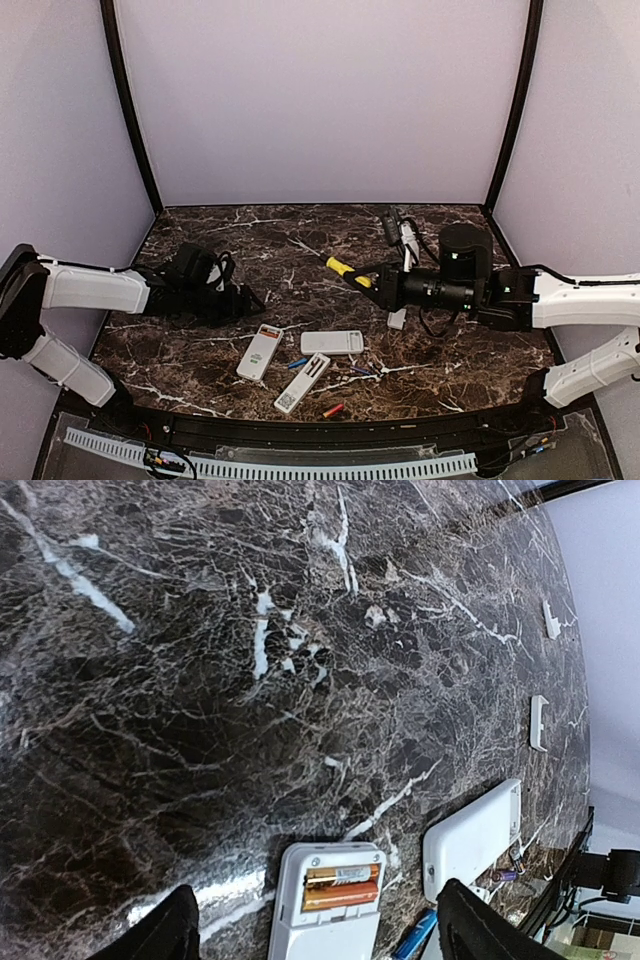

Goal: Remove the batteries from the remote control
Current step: Adjust the remote control without the battery cover at the center of the board.

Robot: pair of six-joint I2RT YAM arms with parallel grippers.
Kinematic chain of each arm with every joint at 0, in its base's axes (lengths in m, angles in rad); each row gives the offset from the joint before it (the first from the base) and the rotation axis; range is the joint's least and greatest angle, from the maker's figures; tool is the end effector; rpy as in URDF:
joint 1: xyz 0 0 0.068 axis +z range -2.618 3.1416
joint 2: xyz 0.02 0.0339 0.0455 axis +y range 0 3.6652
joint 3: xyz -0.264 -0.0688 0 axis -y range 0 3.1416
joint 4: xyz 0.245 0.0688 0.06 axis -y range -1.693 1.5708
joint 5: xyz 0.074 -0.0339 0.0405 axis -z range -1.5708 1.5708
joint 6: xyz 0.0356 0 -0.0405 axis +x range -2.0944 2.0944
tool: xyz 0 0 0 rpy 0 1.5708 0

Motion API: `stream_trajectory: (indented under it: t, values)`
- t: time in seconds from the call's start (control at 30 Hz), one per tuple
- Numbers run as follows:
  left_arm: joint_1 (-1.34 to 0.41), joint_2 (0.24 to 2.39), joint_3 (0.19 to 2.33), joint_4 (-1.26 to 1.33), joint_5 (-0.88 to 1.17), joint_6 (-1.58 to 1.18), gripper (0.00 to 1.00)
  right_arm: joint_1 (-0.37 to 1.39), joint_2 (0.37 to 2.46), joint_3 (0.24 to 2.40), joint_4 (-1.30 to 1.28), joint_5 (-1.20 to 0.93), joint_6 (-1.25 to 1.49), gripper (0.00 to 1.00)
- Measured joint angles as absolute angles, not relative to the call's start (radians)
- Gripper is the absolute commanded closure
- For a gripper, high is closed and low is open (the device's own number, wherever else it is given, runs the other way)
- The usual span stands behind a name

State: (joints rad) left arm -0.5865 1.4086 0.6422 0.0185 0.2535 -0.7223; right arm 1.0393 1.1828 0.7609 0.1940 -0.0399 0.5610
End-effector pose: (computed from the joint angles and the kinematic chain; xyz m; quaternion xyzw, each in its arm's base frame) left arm 0.2241 -0.1596 0.1736 -0.0112 0.9105 -0.3334 0.2442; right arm 0.1381 0.2377 0.2875 -0.1975 0.7575 0.4571 0.4221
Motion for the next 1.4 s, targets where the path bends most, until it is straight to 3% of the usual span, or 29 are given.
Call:
stream_trajectory:
  t: [0.27, 0.77, 1.4]
  values:
    - [-0.587, 1.56, 0.674, 0.114, 0.352, -0.707, 0.22, 1.039, 1.096, 0.734, 0.163, -0.017, 0.583, 1.0]
    - [-0.651, 1.642, 0.701, 0.224, 0.461, -0.631, 0.22, 1.039, 1.049, 0.722, 0.053, 0.039, 0.588, 1.0]
    - [-0.769, 1.598, 0.663, 0.308, 0.51, -0.583, 0.22, 1.039, 1.0, 0.722, -0.085, 0.041, 0.603, 1.0]
